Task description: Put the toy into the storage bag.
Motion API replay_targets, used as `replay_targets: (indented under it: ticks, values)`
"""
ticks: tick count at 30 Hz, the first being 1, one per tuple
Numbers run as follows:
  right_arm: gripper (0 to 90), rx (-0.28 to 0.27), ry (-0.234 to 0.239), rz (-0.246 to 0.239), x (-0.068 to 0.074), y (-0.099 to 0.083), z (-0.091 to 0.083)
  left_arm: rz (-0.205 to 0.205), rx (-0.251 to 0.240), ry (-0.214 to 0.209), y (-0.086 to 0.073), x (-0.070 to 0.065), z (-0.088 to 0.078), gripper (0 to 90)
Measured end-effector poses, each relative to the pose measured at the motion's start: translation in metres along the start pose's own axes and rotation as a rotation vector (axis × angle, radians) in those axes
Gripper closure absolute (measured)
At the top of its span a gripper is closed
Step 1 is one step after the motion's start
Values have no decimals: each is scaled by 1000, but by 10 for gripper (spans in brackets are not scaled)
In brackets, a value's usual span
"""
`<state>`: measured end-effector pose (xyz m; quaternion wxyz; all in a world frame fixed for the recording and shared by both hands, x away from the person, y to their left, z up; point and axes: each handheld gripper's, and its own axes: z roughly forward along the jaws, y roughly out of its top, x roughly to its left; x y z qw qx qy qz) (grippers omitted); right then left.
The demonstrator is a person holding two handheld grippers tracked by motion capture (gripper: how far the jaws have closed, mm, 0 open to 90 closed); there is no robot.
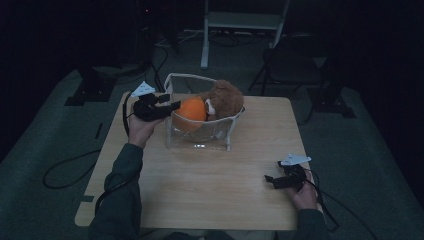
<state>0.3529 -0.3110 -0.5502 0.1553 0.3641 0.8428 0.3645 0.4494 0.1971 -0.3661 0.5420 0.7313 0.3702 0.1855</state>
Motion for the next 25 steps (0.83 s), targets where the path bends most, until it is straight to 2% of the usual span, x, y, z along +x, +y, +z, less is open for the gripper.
replay_targets:
  ticks: [4,16,25]
  values:
    - [125,0,0,0,0,0,0,-17,-13,1,-3,0,-7,398]
    - [125,1,0,2,0,0,0,27,-1,17,-16,-8,-22,400]
    - [125,1,0,2,0,0,0,31,15,60,-36,-11,-29,398]
